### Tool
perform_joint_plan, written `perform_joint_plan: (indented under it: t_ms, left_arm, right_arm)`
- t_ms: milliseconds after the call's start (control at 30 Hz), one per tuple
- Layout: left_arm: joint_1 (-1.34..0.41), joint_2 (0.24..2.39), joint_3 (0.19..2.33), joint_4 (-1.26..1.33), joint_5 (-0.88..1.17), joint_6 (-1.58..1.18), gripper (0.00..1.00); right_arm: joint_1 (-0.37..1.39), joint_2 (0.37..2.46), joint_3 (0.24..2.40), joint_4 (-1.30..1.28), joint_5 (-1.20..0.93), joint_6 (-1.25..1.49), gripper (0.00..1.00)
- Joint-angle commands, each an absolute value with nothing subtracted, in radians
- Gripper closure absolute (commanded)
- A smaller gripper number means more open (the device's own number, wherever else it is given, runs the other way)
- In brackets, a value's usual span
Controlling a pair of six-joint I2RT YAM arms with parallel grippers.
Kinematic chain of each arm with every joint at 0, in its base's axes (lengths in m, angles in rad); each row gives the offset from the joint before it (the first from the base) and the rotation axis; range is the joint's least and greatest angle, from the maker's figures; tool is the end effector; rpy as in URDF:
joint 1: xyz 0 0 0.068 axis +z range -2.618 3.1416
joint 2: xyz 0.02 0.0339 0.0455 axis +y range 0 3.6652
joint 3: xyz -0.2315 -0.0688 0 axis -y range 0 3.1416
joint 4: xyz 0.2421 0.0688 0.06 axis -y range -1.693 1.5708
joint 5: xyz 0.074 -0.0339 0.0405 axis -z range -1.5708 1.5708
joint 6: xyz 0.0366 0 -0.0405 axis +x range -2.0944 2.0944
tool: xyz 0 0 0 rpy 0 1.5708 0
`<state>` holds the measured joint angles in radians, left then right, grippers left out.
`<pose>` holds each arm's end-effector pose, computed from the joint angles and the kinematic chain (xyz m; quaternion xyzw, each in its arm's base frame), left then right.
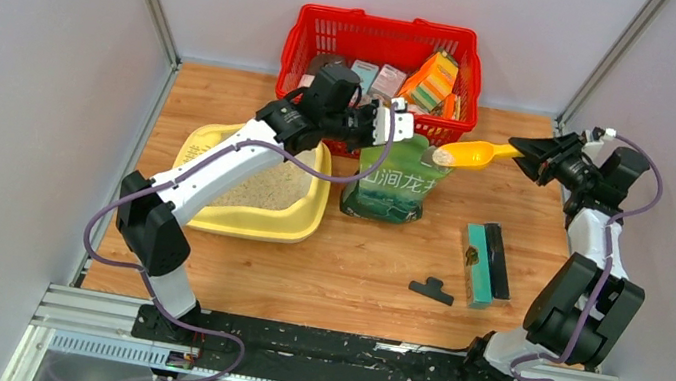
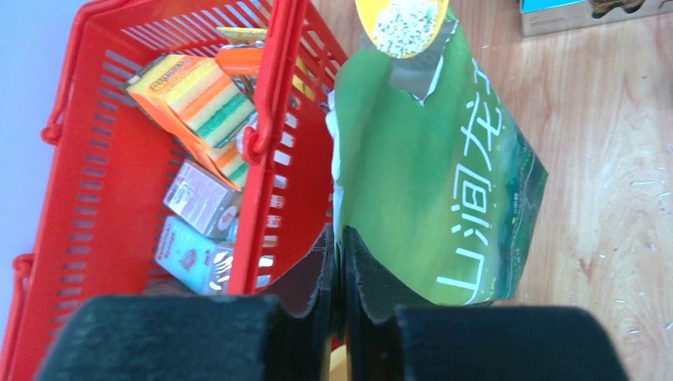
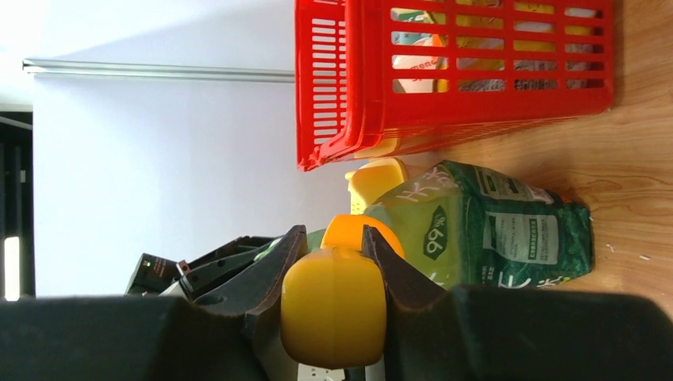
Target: Fill the litter box with clean litter
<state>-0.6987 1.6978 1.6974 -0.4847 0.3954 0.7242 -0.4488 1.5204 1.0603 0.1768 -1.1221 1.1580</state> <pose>0.2871 -0.2596 0.3528 0.6250 0.5696 -0.1617 0.5086 0.3190 -0.1170 0.2658 0.2657 0.7000 0.5756 0.3288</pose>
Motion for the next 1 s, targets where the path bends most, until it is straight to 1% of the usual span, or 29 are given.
perform_joint_plan:
  t_ms: [0,67,100,167,200,300,500,700,833,967]
  left_arm:
    - [-0.684,1.629,1.770,-0.423,0.353,0.735,0.81]
    - [-0.684,1.632,1.776,-0.429,0.339,0.735,0.74]
    - [-0.683,1.638,1.781,-0.433,0.334,0.735,0.69]
    - [-0.683,1.647,1.799,-0.446,0.315,0.729,0.64]
    - [-0.681,1.654,1.805,-0.448,0.307,0.718,0.60]
    - [-0.672,1.649,1.819,-0.460,0.295,0.690,0.55]
    - [-0.629,1.603,1.781,-0.468,0.264,0.635,0.53]
    - [-0.571,1.496,1.665,-0.472,0.241,0.663,0.52]
    - [-0.526,1.419,1.589,-0.483,0.224,0.669,0.52]
    - [-0.489,1.323,1.490,-0.532,0.206,0.693,0.52]
  right_arm:
    - [-0.448,1.511,1.066,0.270,-1.173,1.239,1.00]
    - [-0.449,1.503,1.069,0.285,-1.183,1.261,1.00]
    - [-0.448,1.497,1.075,0.291,-1.189,1.273,1.00]
    - [-0.449,1.485,1.077,0.290,-1.195,1.285,1.00]
    - [-0.449,1.479,1.080,0.278,-1.201,1.289,1.00]
    - [-0.448,1.460,1.097,0.230,-1.218,1.284,1.00]
    - [-0.425,1.434,1.140,0.166,-1.246,1.273,1.00]
    - [-0.299,1.434,1.207,0.052,-1.250,1.247,1.00]
    - [-0.192,1.489,1.255,0.006,-1.241,1.243,1.00]
    - [-0.106,1.603,1.350,0.003,-1.236,1.253,1.00]
